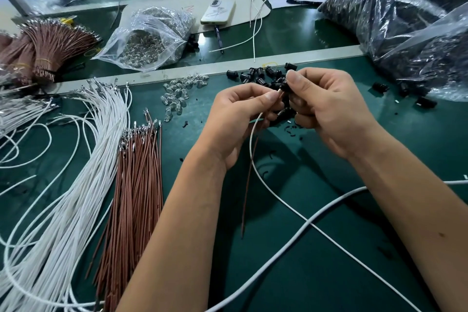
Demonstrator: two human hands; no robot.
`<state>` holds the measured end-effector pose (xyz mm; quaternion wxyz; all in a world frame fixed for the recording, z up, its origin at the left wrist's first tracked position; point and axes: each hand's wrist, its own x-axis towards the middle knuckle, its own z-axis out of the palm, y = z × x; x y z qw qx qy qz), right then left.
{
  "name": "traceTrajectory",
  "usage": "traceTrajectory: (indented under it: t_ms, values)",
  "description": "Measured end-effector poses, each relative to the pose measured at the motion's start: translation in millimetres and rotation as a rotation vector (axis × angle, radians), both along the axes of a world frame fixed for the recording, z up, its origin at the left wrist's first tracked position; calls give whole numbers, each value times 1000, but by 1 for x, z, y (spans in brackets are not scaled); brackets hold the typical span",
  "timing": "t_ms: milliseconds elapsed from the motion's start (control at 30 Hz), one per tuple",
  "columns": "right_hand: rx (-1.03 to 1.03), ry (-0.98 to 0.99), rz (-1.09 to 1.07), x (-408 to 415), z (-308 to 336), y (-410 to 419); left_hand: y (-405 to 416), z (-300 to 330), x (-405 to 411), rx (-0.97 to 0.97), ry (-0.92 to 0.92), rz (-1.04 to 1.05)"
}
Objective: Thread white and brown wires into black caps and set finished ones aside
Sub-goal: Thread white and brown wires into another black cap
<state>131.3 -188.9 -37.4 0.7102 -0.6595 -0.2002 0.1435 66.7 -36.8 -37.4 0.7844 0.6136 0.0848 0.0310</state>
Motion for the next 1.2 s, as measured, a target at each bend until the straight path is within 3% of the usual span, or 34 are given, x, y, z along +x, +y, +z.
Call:
traceTrajectory:
  t_ms: [200, 433, 1000, 1200]
  values:
    - [-18, -15, 10, -4, -1, 4, -1, -4, 2, 40, -18, 19]
    - [152, 179, 78, -5, 3, 3, -5, -3, 3, -28, -143, -56]
    - [157, 203, -22, -4, 1, 8, -13, -3, 4, -61, -152, -11]
    - [155, 192, -48, -2, -2, 7, -11, -6, 6, 8, -172, -14]
